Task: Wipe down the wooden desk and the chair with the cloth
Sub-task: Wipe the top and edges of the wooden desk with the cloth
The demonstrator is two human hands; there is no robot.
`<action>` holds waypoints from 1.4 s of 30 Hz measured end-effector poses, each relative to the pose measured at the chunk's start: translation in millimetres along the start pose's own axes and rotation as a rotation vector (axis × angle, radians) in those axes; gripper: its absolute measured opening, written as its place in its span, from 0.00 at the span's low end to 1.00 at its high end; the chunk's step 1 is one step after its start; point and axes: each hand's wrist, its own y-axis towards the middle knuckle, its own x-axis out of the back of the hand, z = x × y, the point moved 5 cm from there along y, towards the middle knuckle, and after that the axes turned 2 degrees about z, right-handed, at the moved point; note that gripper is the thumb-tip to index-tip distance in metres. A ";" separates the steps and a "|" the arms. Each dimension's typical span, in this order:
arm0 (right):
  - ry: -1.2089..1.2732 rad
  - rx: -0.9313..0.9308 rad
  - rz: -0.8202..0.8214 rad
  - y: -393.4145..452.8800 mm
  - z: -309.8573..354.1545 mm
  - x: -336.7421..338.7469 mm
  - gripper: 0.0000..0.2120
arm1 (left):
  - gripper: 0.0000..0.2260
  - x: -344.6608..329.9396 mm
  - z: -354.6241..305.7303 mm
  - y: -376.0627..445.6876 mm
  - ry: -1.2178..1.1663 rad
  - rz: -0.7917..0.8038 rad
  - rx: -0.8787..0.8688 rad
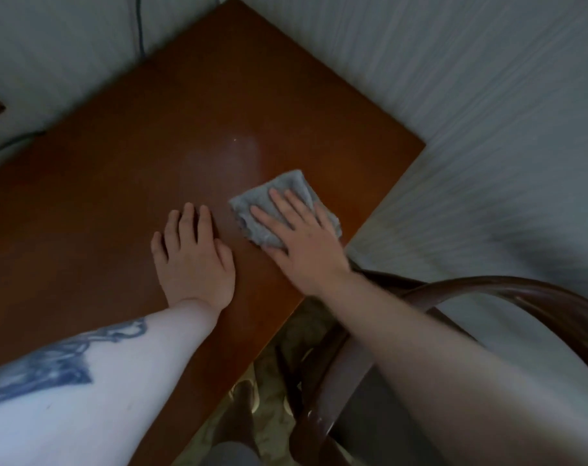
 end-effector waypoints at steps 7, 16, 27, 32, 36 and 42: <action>0.036 -0.435 -0.099 -29.3 -8.0 -12.4 0.30 | 0.17 8.3 -70.8 33.3 -0.192 -0.009 -0.101; 0.099 -0.636 -0.233 -10.7 -85.4 5.3 0.26 | 0.24 -10.6 -108.2 49.0 -0.131 0.020 -0.098; 0.216 -0.787 -0.363 0.2 -121.8 20.2 0.26 | 0.23 -15.1 -108.8 48.9 -0.101 0.079 -0.073; 0.040 -0.202 -0.090 55.2 -103.8 39.4 0.25 | 0.26 -16.2 -108.5 49.3 -0.104 0.061 -0.061; 0.165 -0.711 -0.272 31.8 -168.6 39.3 0.26 | 0.23 -15.7 -106.0 48.9 -0.113 0.060 -0.056; 0.056 -0.313 -0.117 40.4 -80.7 27.8 0.26 | 0.23 -15.5 -109.0 48.7 -0.128 0.054 -0.073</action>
